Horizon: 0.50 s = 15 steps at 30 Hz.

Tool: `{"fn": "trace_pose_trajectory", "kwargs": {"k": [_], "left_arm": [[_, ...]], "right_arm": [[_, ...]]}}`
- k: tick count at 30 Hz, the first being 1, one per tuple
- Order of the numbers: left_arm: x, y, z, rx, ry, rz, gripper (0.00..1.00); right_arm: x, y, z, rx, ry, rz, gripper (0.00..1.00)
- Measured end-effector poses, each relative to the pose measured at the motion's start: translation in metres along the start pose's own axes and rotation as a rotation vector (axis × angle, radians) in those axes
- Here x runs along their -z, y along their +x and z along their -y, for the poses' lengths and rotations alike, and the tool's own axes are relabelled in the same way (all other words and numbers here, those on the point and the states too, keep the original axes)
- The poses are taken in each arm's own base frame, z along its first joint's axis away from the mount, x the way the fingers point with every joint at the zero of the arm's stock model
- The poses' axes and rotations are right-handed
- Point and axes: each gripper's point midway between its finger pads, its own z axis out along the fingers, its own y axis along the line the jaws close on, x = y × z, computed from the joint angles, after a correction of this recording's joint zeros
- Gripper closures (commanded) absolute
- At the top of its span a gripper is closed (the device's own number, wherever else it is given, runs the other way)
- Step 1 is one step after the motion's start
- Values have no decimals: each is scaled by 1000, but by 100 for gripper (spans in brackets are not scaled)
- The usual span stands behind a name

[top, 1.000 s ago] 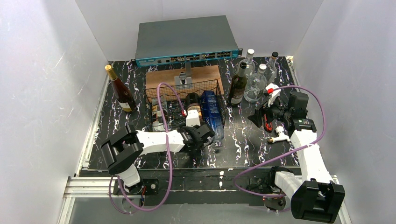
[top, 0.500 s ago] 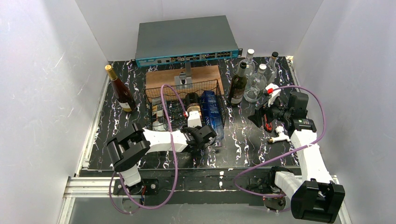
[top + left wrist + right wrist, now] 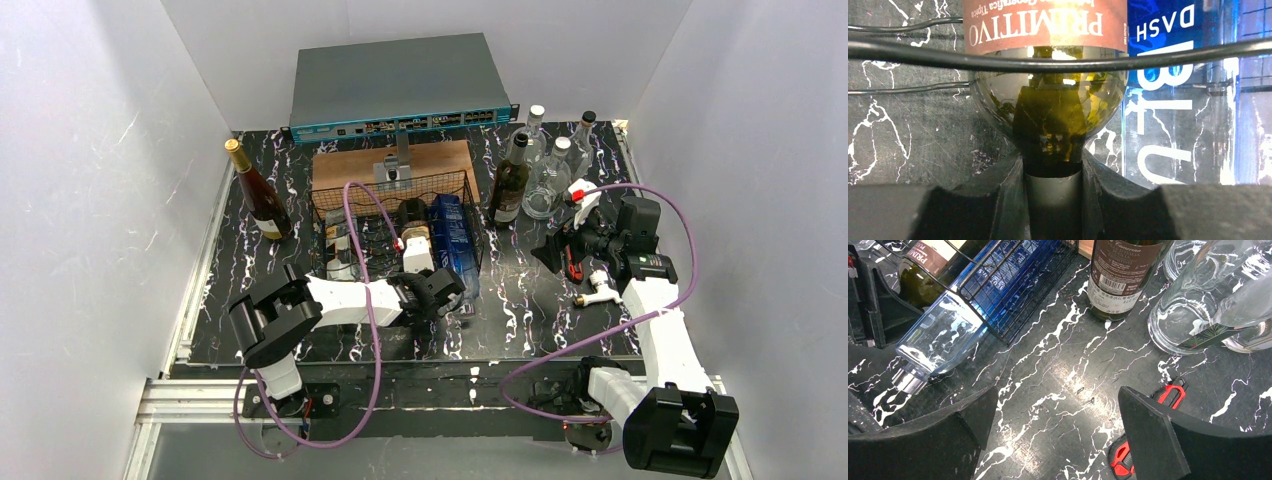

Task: Take the wine bottle off the wine rack
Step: Pick up the wine bottle from the wine rack.

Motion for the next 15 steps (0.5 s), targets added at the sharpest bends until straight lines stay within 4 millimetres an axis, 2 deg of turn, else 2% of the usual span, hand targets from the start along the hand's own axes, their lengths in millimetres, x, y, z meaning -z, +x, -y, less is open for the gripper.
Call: {"fn": "trace_pose_trajectory", "kwargs": {"k": [1,7,15], "left_arm": [[0,0,0,2,1,0,100],[3,0,-1,2,13,-7,100],[19,6,-6,-27,55,-38,100]], "right_arm": [[0,0,0,2,0,0,0],[0,0,1,6,2,-1,0],[0,0,1,7,2,-1,0]]}}
